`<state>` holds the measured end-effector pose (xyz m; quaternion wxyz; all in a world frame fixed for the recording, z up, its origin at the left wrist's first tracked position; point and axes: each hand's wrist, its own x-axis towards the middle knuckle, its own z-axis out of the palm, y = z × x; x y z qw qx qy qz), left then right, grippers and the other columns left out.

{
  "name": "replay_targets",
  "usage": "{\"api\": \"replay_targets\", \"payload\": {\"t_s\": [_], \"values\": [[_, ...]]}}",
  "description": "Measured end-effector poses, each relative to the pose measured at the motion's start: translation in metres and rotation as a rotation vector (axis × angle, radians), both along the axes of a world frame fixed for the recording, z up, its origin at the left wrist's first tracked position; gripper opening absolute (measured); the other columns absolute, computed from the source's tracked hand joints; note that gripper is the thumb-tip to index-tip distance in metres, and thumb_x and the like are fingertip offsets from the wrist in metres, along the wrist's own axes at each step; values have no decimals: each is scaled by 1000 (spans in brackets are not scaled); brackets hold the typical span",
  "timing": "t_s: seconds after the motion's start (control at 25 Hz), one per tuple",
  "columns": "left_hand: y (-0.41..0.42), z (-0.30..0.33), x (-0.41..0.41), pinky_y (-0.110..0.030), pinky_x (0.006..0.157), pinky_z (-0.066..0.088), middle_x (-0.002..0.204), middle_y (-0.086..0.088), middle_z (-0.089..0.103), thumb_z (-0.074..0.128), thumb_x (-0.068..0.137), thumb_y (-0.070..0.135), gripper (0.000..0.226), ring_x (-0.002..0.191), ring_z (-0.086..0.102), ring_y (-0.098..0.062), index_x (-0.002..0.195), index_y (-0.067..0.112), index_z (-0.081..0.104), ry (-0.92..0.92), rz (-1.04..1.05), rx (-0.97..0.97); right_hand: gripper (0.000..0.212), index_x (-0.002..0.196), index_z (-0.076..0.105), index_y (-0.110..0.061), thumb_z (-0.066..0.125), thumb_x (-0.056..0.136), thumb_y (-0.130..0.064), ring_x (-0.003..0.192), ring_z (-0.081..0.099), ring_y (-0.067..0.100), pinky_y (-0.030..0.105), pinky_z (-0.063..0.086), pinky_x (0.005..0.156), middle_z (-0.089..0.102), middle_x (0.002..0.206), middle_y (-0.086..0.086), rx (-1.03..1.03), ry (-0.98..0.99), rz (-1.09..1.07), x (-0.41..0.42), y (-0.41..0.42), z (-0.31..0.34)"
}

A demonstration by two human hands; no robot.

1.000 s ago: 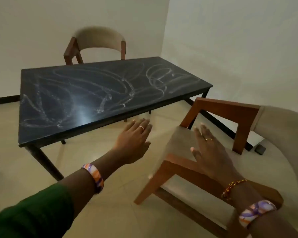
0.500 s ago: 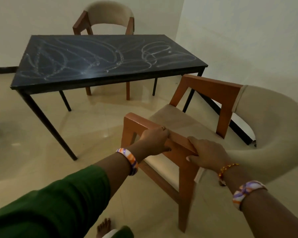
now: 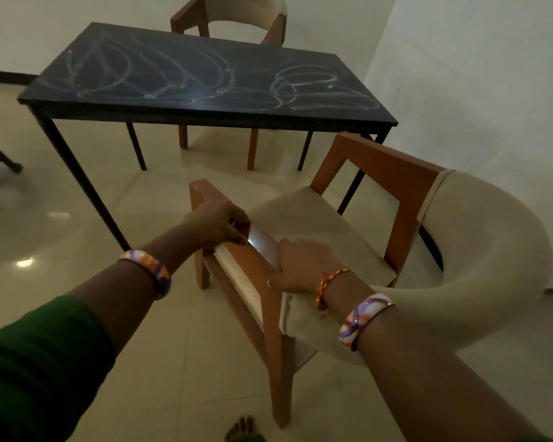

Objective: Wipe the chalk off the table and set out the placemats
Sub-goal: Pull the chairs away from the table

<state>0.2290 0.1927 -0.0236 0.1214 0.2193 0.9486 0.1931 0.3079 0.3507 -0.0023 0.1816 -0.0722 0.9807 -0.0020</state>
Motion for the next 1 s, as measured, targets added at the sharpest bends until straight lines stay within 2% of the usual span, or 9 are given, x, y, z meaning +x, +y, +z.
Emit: {"api": "replay_targets", "payload": {"t_s": [0.28,0.4,0.48,0.56,0.64,0.72,0.8,0.88,1.0], "values": [[34,24,44,-23,86,37,135,-5,52,58,87,11,46,119,50,-21,132,16,52,-36,198,-115,66,122,53,-8,65,78,-56,100,57,23,35,49,84,58,110,6,-15,-124,215,19,32,17],[69,28,87,-26,93,37,138,-8,48,48,90,2,42,126,45,-24,131,13,52,-44,375,128,69,118,56,-8,69,73,-59,92,54,20,32,49,80,58,106,5,-9,-179,323,32,63,31],[95,27,114,-31,98,36,135,-8,50,46,95,10,34,126,44,-24,128,11,54,-70,519,295,68,115,58,-8,70,73,-59,87,54,18,29,47,73,58,99,4,-26,-246,373,39,88,40],[125,24,135,-38,98,39,124,-7,54,49,94,15,34,121,45,-27,127,8,51,-87,768,535,70,118,58,-9,71,72,-59,92,57,18,27,46,72,61,104,3,-2,-273,419,47,119,49],[152,18,145,-39,92,41,121,-8,49,58,88,17,47,113,46,-28,131,8,40,-89,1019,725,71,125,55,-12,74,72,-55,102,58,19,26,48,77,60,115,3,-31,-306,413,50,154,54],[179,12,153,-43,97,40,137,-13,34,66,81,24,68,121,37,-31,137,13,29,-136,1193,785,70,128,51,-20,76,70,-52,104,55,16,25,48,80,57,120,-2,-144,-353,350,57,200,57],[196,12,157,-52,106,33,149,-18,16,76,72,34,94,136,20,-38,143,18,17,-164,1343,816,70,125,51,-27,69,69,-65,96,54,10,24,46,78,56,111,-10,-196,-226,380,64,251,58],[201,15,155,-54,107,31,150,-19,14,83,63,37,110,137,19,-40,145,18,12,-186,1435,894,77,118,56,-27,48,67,-84,85,57,7,20,47,71,62,101,-8,-184,122,488,71,296,49],[195,16,149,-46,97,39,141,-16,32,81,67,19,90,126,36,-34,138,11,27,-187,1459,938,86,99,65,-17,23,74,-88,66,61,15,24,47,60,68,80,2,-253,565,600,69,329,22]]}}
